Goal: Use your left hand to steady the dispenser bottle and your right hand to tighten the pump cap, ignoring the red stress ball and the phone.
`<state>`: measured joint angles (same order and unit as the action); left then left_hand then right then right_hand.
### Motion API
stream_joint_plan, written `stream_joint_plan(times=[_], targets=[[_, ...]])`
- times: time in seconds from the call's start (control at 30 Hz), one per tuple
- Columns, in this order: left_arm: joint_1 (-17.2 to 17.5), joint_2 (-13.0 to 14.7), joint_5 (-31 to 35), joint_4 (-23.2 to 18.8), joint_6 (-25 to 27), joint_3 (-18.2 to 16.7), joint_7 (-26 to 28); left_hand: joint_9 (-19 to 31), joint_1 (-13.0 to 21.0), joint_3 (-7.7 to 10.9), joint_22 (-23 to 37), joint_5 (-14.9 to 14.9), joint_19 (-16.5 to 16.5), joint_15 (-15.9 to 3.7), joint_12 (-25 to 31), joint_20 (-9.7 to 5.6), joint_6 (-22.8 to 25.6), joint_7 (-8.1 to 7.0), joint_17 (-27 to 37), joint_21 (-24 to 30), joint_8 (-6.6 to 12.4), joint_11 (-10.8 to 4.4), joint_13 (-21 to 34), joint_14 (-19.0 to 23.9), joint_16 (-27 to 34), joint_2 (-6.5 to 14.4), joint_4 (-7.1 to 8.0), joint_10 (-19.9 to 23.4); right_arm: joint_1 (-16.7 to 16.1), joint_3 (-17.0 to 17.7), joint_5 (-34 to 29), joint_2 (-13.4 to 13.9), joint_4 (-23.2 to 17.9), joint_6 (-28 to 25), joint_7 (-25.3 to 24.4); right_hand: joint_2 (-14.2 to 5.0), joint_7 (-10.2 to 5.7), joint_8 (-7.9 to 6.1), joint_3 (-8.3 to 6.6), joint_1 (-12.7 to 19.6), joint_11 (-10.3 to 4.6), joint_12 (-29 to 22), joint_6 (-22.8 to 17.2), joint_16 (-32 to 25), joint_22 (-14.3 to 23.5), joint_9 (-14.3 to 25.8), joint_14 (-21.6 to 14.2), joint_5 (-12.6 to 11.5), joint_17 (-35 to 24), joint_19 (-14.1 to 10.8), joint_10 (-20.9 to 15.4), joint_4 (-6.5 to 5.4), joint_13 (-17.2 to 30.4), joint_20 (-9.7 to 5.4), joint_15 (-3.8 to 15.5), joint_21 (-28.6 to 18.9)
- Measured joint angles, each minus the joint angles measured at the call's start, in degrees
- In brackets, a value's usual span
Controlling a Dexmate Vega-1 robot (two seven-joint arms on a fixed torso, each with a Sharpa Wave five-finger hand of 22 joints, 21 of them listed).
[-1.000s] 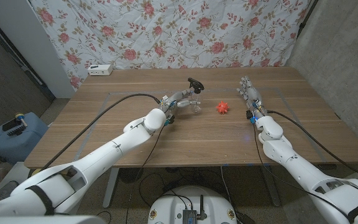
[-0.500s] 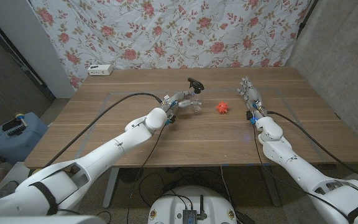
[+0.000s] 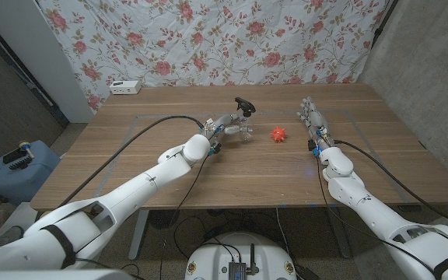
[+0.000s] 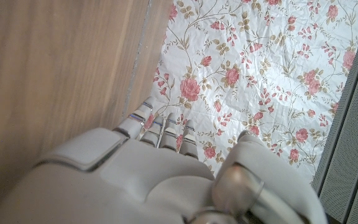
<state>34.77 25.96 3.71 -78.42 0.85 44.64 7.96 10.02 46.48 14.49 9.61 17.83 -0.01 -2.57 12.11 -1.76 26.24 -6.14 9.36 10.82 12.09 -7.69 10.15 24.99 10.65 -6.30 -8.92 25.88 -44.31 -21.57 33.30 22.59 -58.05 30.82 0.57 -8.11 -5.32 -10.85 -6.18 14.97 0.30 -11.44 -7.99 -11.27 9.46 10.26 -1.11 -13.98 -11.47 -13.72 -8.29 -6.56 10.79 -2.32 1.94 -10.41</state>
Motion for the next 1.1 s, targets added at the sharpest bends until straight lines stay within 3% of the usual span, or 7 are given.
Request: stream_joint_plan(times=[0.23, 0.47, 0.8, 1.1], targets=[[-0.42, -0.7, 0.09, 1.46, -1.48, 0.19, 0.31, 0.0, 2.93, 0.28, 0.0, -0.21, 1.83, -0.16, 0.0, -0.29, 2.77, -0.09, 0.0, 0.21, 0.0, -0.27, 0.0, 1.93, 0.0, 0.73, -0.28, 2.54, -0.46, 0.12, 0.08, 0.09, -0.26, 0.02, -0.22, -0.21, 0.0, 0.0, 0.0, -0.21, 0.0, 0.0, 0.0, 0.0, 0.0, 0.0, 0.0, 0.0, 0.0, 0.0, 0.0, 0.0, 0.0, 0.0, 0.0, 0.0], [-0.54, -0.97, 0.19, 1.97, -2.89, 0.26, 0.91, -0.01, 6.56, 1.06, -0.29, -2.39, 6.21, -0.38, 0.34, -0.36, 6.97, -0.02, 0.13, 0.56, -0.03, -1.03, 0.0, 7.59, 0.45, 2.0, -0.25, 6.39, -0.76, 0.24, 0.09, 0.28, -0.63, 0.03, -0.33, -0.21, 0.0, 0.0, 0.0, -0.2, 0.0, -0.01, 0.0, 0.0, 0.0, 0.0, 0.0, 0.0, 0.0, 0.0, 0.0, 0.0, 0.0, 0.0, 0.0, 0.0], [-1.03, -2.28, 0.43, 4.94, -5.07, 0.37, 1.91, 0.27, 8.5, 1.38, -0.29, -4.29, 9.47, -0.8, 0.43, -0.43, 10.96, 0.71, -0.03, 0.65, 0.0, -0.71, 0.1, 12.12, 0.45, 2.44, 0.07, 10.34, -0.76, 0.26, 0.17, 0.32, -0.66, -0.1, -0.41, 0.03, 0.01, 0.0, -0.17, -0.44, 0.0, -0.02, 0.01, 0.0, 0.0, 0.0, 0.0, 0.0, 0.0, 0.0, 0.0, -0.18, 0.0, 0.0, 0.0, 0.0], [-1.28, -2.68, 0.78, 5.66, -6.09, 0.38, 2.64, 0.26, 9.28, 1.63, -0.28, -5.07, 10.34, -1.12, 0.89, -0.3, 12.47, 1.23, -0.02, 0.65, 0.0, -0.86, 0.14, 14.24, 0.45, 2.67, 0.32, 12.19, -0.62, 0.13, 0.05, 0.56, -0.7, -0.61, -0.43, 0.02, 0.01, 0.0, -0.16, -0.43, -0.21, -0.02, 0.01, 0.0, 0.0, 0.0, 0.0, 0.0, -0.01, 0.0, -0.21, -0.17, 0.0, 0.0, 0.0, 0.0]])
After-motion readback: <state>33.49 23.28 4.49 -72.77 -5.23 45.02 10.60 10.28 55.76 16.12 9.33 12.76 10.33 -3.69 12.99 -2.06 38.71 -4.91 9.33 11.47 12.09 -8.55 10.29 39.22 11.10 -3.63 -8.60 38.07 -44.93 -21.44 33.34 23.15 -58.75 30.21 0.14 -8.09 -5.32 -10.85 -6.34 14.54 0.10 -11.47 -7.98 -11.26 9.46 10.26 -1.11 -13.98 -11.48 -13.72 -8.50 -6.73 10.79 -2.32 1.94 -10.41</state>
